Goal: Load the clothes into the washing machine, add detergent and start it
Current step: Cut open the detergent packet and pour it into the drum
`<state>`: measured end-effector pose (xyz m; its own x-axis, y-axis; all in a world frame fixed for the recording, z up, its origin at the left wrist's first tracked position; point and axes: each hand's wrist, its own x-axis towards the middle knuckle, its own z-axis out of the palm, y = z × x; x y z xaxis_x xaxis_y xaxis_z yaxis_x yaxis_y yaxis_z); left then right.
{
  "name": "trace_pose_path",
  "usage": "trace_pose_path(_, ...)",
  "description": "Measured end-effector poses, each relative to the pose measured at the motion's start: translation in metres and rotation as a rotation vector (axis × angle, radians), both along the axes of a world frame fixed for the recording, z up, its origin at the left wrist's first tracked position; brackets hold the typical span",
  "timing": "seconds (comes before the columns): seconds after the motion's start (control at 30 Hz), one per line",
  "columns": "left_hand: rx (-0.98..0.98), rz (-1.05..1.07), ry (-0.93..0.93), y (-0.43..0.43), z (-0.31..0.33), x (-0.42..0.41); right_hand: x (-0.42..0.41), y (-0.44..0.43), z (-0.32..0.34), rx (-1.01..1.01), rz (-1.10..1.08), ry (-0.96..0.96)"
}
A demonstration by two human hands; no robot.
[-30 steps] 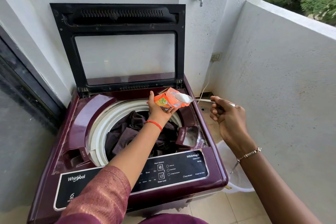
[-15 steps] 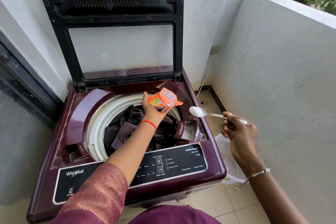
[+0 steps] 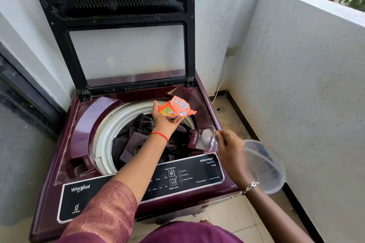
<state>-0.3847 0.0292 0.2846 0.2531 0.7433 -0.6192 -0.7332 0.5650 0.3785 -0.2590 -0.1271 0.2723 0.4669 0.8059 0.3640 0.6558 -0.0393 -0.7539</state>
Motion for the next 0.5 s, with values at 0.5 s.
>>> trace_pose_path(0.5, 0.018, -0.079, -0.1, 0.001, -0.001, -0.004, 0.017, 0.021, 0.099, 0.211, 0.23, 0.464)
